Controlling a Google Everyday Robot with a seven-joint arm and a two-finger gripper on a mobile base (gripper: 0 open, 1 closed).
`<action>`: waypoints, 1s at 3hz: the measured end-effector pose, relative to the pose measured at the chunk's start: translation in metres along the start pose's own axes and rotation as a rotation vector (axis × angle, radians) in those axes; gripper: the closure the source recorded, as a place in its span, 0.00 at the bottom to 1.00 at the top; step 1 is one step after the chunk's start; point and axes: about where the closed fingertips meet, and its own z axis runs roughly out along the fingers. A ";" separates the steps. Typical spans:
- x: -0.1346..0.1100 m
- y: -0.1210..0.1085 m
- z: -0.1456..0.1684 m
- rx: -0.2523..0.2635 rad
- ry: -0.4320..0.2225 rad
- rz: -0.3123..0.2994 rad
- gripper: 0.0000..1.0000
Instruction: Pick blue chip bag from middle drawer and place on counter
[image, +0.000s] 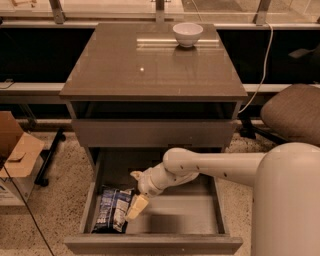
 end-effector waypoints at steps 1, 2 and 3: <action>-0.022 -0.007 0.027 -0.019 -0.042 -0.065 0.00; -0.034 -0.015 0.054 -0.046 -0.063 -0.100 0.00; -0.031 -0.027 0.073 -0.072 -0.092 -0.097 0.00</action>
Offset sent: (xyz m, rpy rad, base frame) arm 0.0297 0.0922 -0.0244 0.1021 -0.0596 0.1396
